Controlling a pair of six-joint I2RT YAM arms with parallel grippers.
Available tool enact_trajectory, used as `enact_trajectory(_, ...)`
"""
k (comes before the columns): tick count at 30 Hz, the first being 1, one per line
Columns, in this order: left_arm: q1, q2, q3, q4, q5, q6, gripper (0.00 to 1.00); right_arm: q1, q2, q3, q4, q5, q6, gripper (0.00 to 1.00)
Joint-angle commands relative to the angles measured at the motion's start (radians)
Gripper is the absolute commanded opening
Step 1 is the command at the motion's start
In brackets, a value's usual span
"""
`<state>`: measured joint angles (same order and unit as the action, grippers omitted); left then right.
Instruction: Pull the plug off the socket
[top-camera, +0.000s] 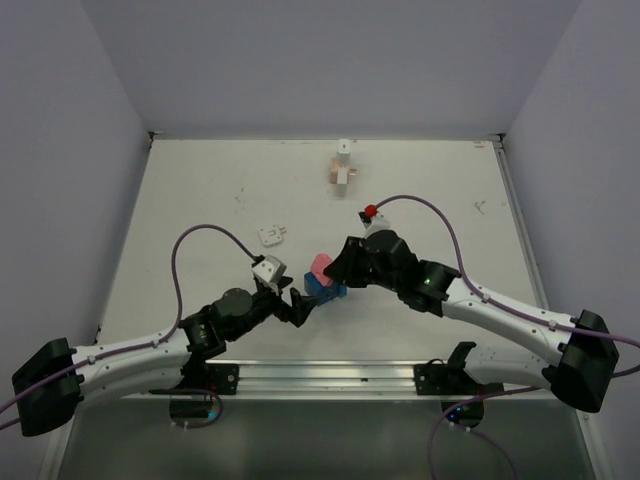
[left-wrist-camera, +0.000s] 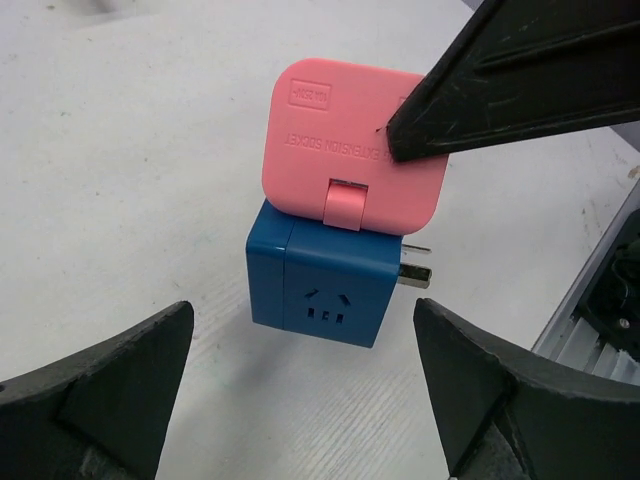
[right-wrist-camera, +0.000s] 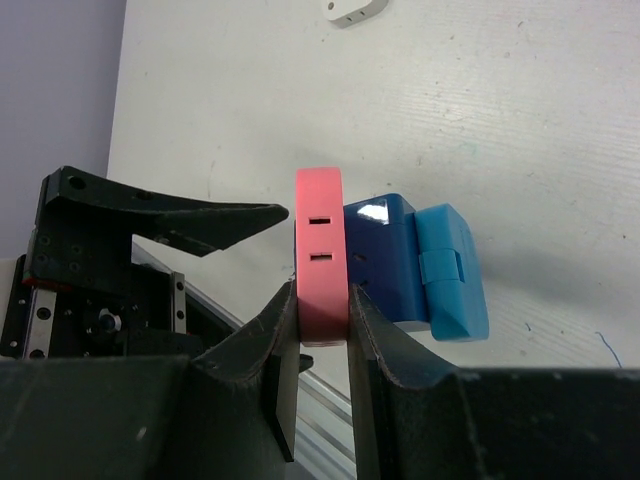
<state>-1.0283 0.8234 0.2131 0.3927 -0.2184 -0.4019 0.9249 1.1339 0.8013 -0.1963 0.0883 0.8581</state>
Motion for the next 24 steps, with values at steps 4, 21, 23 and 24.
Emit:
enact_trajectory(4, -0.003, -0.001, -0.003, 0.095, 0.030, 0.048, 0.95, 0.005, -0.034, 0.062, 0.050, -0.005, 0.065, 0.00)
enact_trajectory(21, -0.003, 0.114, 0.022, 0.155, 0.048, 0.052, 0.86, 0.005, -0.026, 0.081, 0.086, -0.053, 0.081, 0.00)
enact_trajectory(23, -0.003, 0.128, 0.028, 0.156, 0.054, 0.052, 0.84, 0.003, -0.022, 0.081, 0.090, -0.055, 0.081, 0.00)
enact_trajectory(24, -0.003, 0.131, 0.032, 0.156, 0.054, 0.052, 0.84, 0.005, -0.019, 0.081, 0.093, -0.058, 0.081, 0.00)
